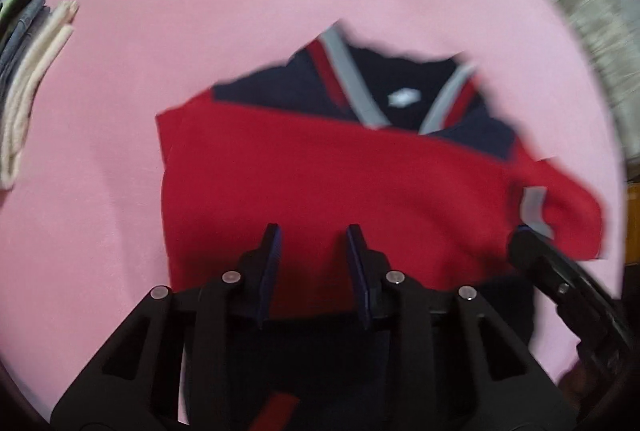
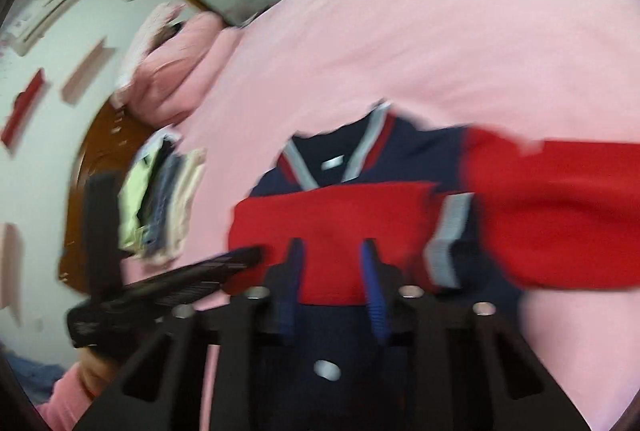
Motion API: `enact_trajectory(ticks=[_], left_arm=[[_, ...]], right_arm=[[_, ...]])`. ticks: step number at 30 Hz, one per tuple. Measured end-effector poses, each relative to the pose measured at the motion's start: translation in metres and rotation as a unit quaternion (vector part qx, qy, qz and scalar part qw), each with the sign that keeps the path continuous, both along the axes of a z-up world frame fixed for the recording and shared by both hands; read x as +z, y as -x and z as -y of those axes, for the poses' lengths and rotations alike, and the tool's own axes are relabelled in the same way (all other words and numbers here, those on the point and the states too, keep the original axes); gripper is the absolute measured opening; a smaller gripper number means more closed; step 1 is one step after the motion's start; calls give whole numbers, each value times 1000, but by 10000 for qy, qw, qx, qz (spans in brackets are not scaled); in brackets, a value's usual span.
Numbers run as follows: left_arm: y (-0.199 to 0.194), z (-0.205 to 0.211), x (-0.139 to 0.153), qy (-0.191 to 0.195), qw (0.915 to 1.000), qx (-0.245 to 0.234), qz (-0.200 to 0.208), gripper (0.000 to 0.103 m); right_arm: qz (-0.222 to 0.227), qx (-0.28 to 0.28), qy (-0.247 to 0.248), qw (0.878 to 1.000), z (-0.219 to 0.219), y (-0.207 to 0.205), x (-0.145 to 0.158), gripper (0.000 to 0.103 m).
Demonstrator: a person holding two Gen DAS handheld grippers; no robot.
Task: Fold large clothes
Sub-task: 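Fold the held red sleeve across the jacket front with the left gripper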
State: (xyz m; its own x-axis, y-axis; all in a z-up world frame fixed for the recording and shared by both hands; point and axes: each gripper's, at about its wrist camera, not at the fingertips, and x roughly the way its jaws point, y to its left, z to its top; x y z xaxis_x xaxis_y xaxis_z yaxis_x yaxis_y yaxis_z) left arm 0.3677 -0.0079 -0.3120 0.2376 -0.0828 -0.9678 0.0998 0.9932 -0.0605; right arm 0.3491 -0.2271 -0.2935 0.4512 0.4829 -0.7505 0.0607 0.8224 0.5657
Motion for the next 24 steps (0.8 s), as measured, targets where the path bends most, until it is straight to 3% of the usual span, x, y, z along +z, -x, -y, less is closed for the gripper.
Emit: enact_trajectory(ticks=[1,3,5,8,10,12,14,16,18,20,22,24], left_arm=[[-6,-5,-8,-93,9999,137,-41,24],[-13,-23,-16,152,9984,537,64,24],[-18,-39,-21,468,9953,837,128,16],[-17,-41,-14,478,9955,765,291,16],[-12,-37,-2,293,9964,686,397,17],[-6,-32,7,306,9973,567,363,17],[0,-28,6,660,9968,442,80,17],[4,-25,-6,812,9954,434,-260,17],[4,-28,-13,531,9971,483,-254,17],[2,-39,-15,460,9967,644,-165,17],[0,-54,-18,804,9924,899,-240,13],[-1,-63,-18,1055,9882,1063,-308,13]], right_arm=[[-155,-1,387,9991,-4,-6,-11,18],[-396,-355,1318,9898,6,-12,-26,18],[-441,-802,1644,9821,26,-7,-33,16],[-522,-1488,2316,9599,63,12,-39,20],[-313,-1609,1866,9687,74,17,-28,20],[166,-1446,1287,9809,68,22,-12,20],[541,-904,728,9918,48,20,-5,19],[512,-258,29,9984,20,16,-8,19],[150,-11,113,9998,-7,2,-29,20],[-225,-278,756,9965,-10,-1,-51,19],[-411,-743,436,9954,8,9,-65,4],[-510,-1158,279,9916,19,21,-60,2]])
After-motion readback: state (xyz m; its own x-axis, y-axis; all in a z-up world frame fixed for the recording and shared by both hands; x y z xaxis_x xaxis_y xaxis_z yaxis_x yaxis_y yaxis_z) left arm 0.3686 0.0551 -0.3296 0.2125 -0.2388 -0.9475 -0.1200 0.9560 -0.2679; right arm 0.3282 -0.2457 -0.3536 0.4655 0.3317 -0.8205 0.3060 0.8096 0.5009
